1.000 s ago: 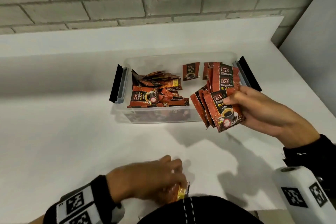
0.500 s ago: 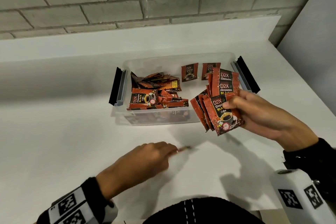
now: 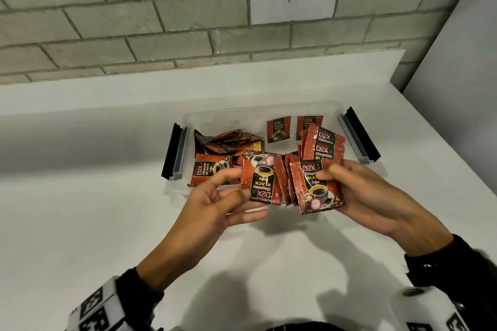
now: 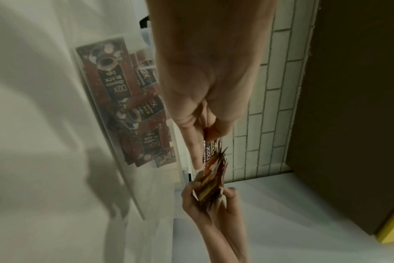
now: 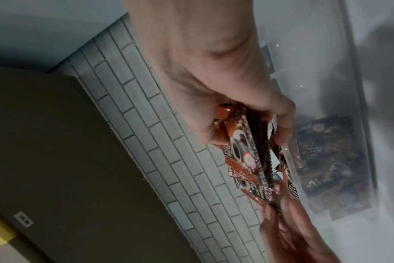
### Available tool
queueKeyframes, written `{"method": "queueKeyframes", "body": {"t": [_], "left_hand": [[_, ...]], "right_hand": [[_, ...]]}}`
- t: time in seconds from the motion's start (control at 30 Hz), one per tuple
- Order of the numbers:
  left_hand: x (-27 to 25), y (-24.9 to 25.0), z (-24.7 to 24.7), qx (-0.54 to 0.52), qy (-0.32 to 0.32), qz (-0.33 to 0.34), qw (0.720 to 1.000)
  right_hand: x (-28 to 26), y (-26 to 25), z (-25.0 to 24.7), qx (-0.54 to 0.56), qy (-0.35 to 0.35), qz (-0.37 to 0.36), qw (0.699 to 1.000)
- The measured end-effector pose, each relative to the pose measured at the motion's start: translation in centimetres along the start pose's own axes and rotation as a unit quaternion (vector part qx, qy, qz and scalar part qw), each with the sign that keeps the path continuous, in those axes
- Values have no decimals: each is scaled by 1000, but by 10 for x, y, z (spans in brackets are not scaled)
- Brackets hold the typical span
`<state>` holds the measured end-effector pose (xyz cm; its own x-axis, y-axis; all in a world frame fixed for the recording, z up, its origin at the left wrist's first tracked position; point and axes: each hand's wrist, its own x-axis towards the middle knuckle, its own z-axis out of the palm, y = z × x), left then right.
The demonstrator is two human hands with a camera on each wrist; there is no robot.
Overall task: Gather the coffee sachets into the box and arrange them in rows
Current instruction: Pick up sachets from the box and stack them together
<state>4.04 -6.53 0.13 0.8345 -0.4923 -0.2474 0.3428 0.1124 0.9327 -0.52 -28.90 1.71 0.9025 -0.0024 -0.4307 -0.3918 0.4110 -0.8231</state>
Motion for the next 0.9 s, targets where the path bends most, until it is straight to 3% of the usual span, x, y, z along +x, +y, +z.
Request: {"method": "queueKeyframes", "body": {"t": [0.1,0.2,0.27,0.37,0.43,0.73,0.8,0.9], "left_hand": [[5,3,7,12,-26,35,999],[10,9,10,84,-11,89,992],[13,13,7,184,2,142,973],[19,18,7,331,-52,188,923],[25,23,9,352,-74,191,913],[49,42,13,256,-131,147,946],[48,45,21,211,-106,135,962],[44,43,29,50,-87,97,990]], "right_hand": [[1,1,2,-4,12,-17,1000],[0,-2,4,-27,35,-47,998],[-1,-9,3,-36,50,-68,996],[-2,-20,1,-58,26,-77,995],[-1,-24,3,-85,7,-74,994],[11,-24,8,-93,-22,-35,995],[11,-23,9,-69,-28,-28,997],[9,-26,12,-21,-60,-46,997]]}}
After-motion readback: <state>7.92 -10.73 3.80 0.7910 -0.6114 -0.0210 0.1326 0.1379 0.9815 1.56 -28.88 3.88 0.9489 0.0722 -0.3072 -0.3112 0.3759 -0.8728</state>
